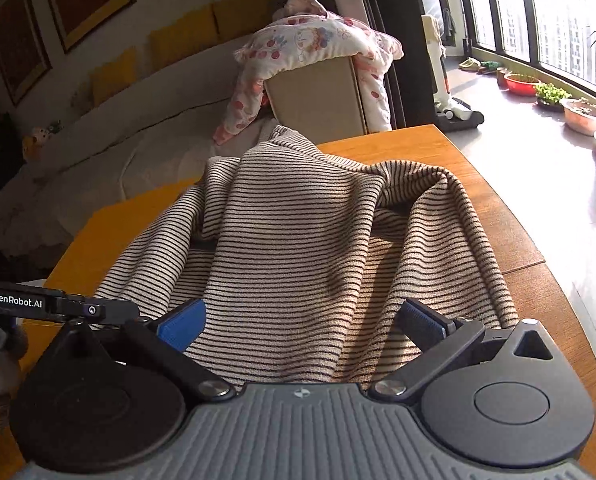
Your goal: Fold clothes
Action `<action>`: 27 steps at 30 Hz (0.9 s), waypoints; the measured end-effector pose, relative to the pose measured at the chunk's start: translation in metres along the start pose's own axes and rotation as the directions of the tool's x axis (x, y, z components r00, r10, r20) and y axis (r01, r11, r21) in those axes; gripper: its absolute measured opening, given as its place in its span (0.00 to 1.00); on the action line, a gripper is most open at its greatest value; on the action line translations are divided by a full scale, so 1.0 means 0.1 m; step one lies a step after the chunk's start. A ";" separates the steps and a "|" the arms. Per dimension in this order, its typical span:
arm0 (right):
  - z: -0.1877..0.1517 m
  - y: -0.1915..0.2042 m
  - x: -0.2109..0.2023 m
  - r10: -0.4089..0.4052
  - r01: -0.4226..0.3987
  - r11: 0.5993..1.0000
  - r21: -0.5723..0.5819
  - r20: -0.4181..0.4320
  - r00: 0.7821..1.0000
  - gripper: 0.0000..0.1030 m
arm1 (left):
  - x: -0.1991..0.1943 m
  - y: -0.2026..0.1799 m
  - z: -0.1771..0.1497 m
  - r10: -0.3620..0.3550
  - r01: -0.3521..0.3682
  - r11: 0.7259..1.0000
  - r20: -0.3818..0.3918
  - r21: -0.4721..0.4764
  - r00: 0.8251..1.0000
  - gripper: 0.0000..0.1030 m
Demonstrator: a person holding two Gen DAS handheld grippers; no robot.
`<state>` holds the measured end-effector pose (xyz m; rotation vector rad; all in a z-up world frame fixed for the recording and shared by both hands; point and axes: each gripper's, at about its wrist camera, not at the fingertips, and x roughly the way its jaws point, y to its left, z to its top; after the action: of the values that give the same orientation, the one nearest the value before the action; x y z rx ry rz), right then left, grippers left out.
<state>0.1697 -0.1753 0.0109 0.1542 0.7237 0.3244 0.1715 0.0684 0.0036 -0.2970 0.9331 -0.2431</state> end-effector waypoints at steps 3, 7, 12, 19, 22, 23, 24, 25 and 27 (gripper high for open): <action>-0.03 0.16 -0.01 0.005 -0.005 0.996 -0.088 0.003 1.000 1.00 | -0.04 -0.03 -0.02 0.031 -0.031 0.998 0.010 0.050 0.999 0.38; -0.18 0.34 0.00 0.033 -0.044 0.982 -0.184 -0.059 0.998 0.95 | -0.11 -0.05 -0.10 0.049 -0.052 0.993 0.036 0.102 0.998 0.28; -0.43 0.45 -0.15 0.036 -0.061 0.965 -0.254 -0.101 0.994 0.95 | -0.26 -0.05 -0.28 0.046 -0.050 0.991 0.034 0.124 0.998 0.26; -0.81 0.53 -0.65 0.080 -0.128 0.946 -0.299 -0.170 0.982 0.95 | -0.74 -0.03 -0.77 0.010 -0.016 0.985 0.036 0.172 0.999 0.21; -0.93 0.60 -0.76 0.077 -0.127 0.941 -0.314 -0.166 0.983 0.95 | -0.89 0.05 -0.69 0.055 -0.072 0.980 0.096 0.188 0.994 0.07; -0.94 0.61 -0.77 0.074 -0.122 0.941 -0.315 -0.161 0.984 0.96 | -0.95 0.07 -0.62 0.110 -0.138 0.970 0.146 0.201 0.983 0.01; -0.96 0.62 -0.77 0.071 -0.118 0.942 -0.315 -0.156 0.985 0.96 | -1.01 0.12 -0.51 0.156 -0.195 0.960 0.194 0.200 0.968 0.02; -0.97 0.63 -0.77 0.068 -0.113 0.942 -0.316 -0.152 0.986 0.97 | -1.06 0.18 -0.40 0.198 -0.246 0.950 0.239 0.193 0.951 0.02; -0.99 0.65 -0.78 0.061 -0.104 0.942 -0.318 -0.142 0.988 0.97 | -1.16 0.31 -0.18 0.273 -0.333 0.929 0.307 0.163 0.912 0.02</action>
<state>0.0328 -0.1379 0.0022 -0.1518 0.7839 0.5337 0.0920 0.1333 0.0695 0.0170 0.6530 -0.0090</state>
